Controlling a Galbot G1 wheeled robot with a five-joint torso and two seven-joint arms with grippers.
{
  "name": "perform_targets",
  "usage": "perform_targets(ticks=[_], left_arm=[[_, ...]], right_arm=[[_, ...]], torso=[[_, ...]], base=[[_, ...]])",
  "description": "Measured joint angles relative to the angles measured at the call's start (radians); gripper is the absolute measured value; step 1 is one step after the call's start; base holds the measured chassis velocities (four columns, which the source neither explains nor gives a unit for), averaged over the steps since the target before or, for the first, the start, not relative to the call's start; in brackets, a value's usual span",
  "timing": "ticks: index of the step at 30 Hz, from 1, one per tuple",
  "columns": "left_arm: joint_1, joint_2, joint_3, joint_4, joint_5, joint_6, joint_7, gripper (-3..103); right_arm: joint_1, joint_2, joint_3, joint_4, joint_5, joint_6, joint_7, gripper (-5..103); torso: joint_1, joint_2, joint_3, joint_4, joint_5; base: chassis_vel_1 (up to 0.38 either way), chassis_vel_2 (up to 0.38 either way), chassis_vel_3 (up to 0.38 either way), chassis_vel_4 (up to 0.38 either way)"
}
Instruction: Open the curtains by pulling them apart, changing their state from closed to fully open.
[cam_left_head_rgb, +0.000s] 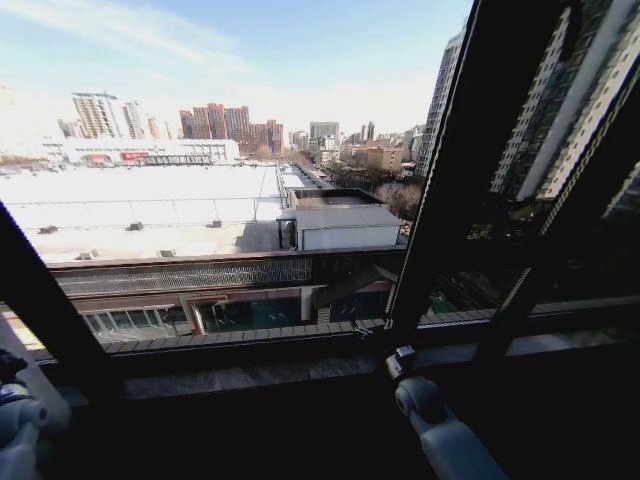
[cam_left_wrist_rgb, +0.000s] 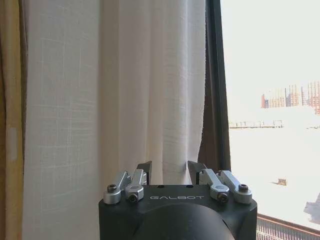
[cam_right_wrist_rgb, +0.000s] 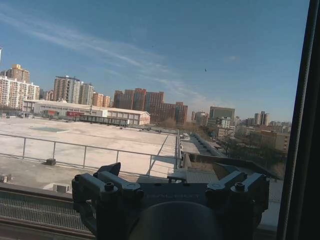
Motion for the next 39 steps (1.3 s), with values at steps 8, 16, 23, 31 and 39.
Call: perform_targets(ticks=[8, 16, 23, 31, 39], left_arm=[[0.079, -0.083, 0.082, -0.161, 0.068, -0.072, 0.02, 71], [0.13, -0.123, 0.196, -0.296, 0.085, -0.098, 0.061, 97], [0.106, -0.096, 0.236, -0.241, -0.12, -0.171, 0.33, 100], [0.111, -0.175, 0.198, -0.255, -0.224, -0.138, 0.487, 100], [0.114, -0.251, 0.125, -0.238, -0.067, -0.105, 0.446, 100]], right_arm=[[0.0, 0.0, 0.0, 0.0, 0.0, 0.0, 0.0, 100], [0.0, 0.0, 0.0, 0.0, 0.0, 0.0, 0.0, 100], [0.0, 0.0, 0.0, 0.0, 0.0, 0.0, 0.0, 100], [0.0, 0.0, 0.0, 0.0, 0.0, 0.0, 0.0, 100], [0.0, 0.0, 0.0, 0.0, 0.0, 0.0, 0.0, 100]], torso=[[0.0, 0.0, 0.0, -0.0001, 0.0001], [0.0, 0.0, 0.0, -0.0001, 0.0002], [0.0, 0.0, 0.0, -0.0001, -0.0001], [0.0, 0.0, 0.0, 0.0, 0.0], [0.0, 0.0, 0.0, 0.0, -0.0002]], base=[[0.0, 0.0, 0.0, 0.0], [0.0, 0.0, 0.0, 0.0], [0.0, 0.0, 0.0, 0.0], [0.0, 0.0, 0.0, 0.0], [0.0, 0.0, 0.0, 0.0]])
